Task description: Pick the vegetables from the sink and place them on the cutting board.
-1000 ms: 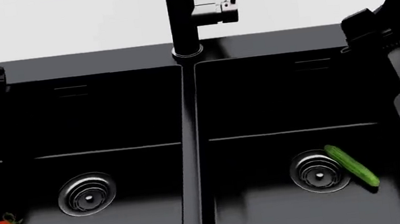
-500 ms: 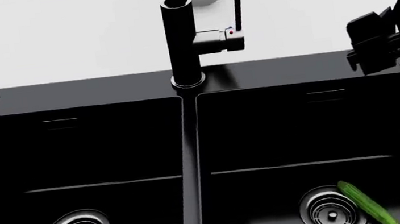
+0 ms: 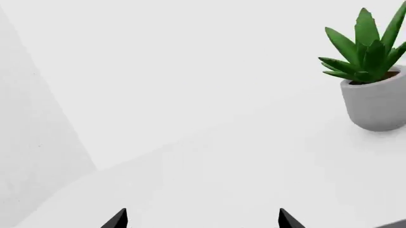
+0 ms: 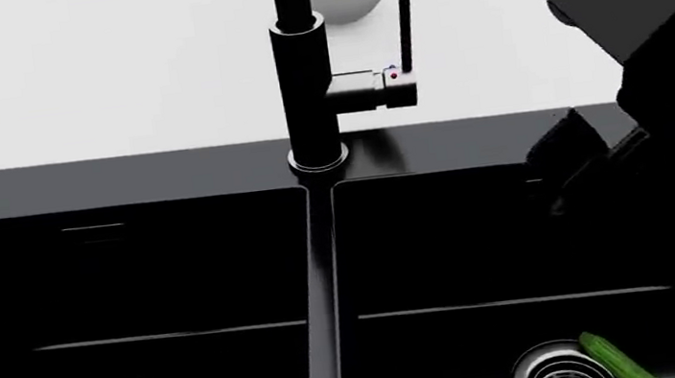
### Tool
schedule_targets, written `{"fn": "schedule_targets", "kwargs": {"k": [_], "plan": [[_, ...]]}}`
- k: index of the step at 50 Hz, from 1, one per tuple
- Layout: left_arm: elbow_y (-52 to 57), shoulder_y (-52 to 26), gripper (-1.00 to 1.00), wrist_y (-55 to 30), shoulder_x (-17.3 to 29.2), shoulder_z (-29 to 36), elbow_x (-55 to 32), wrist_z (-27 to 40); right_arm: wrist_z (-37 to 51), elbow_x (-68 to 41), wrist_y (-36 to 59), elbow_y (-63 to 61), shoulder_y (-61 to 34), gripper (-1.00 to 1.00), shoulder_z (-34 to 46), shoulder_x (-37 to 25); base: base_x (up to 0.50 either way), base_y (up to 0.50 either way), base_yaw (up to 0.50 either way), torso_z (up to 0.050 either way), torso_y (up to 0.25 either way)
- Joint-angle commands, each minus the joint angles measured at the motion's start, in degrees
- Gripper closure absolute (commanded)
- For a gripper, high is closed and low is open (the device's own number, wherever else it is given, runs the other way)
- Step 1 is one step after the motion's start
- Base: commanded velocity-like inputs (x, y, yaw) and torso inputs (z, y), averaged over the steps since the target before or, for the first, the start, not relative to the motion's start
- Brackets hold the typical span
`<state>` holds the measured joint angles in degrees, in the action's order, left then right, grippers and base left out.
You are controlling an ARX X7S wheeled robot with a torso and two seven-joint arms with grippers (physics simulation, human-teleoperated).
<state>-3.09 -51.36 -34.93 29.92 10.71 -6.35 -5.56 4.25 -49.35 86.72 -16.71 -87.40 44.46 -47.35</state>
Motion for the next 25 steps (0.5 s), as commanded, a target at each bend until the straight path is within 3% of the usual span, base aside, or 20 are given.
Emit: {"fn": "schedule_targets", "kwargs": {"k": [1, 4, 8, 14, 19, 25], "plan": [[21.3, 4.9, -1.00, -7.7, 12.6, 1.2, -11.2, -20.5, -6.1, -25.0, 3.0, -11.8, -17.3, -1.00, 20.0, -12.1, 0.00, 0.00, 0.00, 0.000, 0.000], [22.9, 6.4, -1.00, -6.5, 14.2, 1.2, -13.5, -24.2, -10.4, -23.2, 1.4, -14.5, -17.3, -1.00, 24.0, -14.0, 0.00, 0.00, 0.00, 0.000, 0.000], [22.6, 6.2, -1.00, -7.4, 18.0, 8.5, -12.5, -31.6, -18.3, -17.2, 0.9, -11.8, -18.6, -1.00, 31.2, -12.5, 0.00, 0.00, 0.00, 0.000, 0.000], [15.5, 2.3, -1.00, -4.0, 17.7, 17.5, -9.1, -40.2, -23.4, -16.6, 1.1, -8.4, -17.6, -1.00, 35.8, -10.3, 0.00, 0.00, 0.00, 0.000, 0.000], [15.2, 3.9, -1.00, -1.0, 19.6, 21.6, -6.5, -43.1, -28.3, -12.6, 1.3, -8.0, -20.4, -1.00, 41.8, -9.9, 0.00, 0.00, 0.00, 0.000, 0.000], [15.2, 4.7, -1.00, -0.2, 21.6, 21.8, -5.9, -43.3, -32.4, -9.5, 0.8, -7.2, -25.3, -1.00, 45.2, -8.4, 0.00, 0.00, 0.00, 0.000, -0.083]]}}
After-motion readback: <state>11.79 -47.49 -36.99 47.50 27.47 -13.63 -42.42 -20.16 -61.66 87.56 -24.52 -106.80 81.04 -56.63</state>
